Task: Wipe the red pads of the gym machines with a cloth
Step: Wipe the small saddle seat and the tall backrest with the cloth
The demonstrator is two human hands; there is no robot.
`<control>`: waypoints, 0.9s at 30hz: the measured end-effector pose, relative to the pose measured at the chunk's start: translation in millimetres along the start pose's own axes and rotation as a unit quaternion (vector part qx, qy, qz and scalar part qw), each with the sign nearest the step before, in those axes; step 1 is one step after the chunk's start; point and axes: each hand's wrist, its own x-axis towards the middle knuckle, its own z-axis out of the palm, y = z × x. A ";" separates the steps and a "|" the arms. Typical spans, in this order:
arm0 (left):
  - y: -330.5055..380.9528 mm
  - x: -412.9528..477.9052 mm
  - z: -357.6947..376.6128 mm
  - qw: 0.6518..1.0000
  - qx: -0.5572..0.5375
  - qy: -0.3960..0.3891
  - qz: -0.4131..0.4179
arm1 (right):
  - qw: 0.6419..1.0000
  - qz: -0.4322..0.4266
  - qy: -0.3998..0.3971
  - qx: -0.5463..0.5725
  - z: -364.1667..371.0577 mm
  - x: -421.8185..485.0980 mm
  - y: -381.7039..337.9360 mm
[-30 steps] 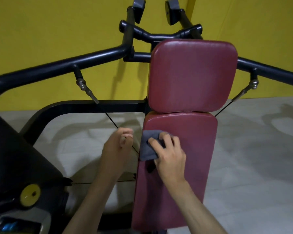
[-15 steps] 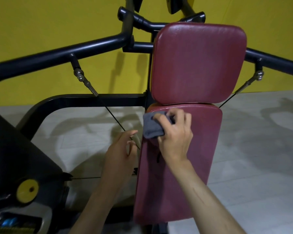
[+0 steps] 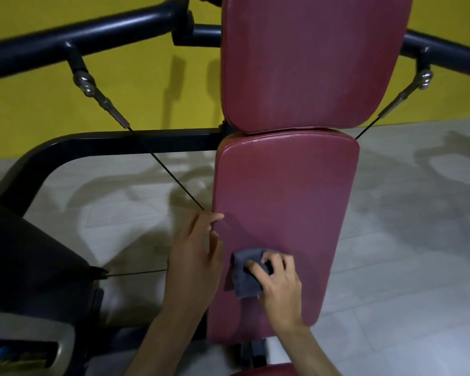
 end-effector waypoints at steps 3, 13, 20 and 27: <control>-0.7 1.3 -2.4 1.000 -0.019 0.003 0.009 | 0.998 0.024 0.055 0.023 -26.6 31.4 -6.1; 49.7 23.7 -5.9 0.996 0.012 0.010 0.084 | 0.950 0.084 0.292 0.069 -145.1 193.9 -27.8; 43.5 21.4 9.6 0.995 0.050 0.021 0.084 | 0.976 -0.001 0.214 0.034 -50.8 78.6 28.1; 41.2 9.6 22.7 0.989 0.118 0.015 0.088 | 0.999 0.015 0.046 0.021 -29.3 15.8 44.5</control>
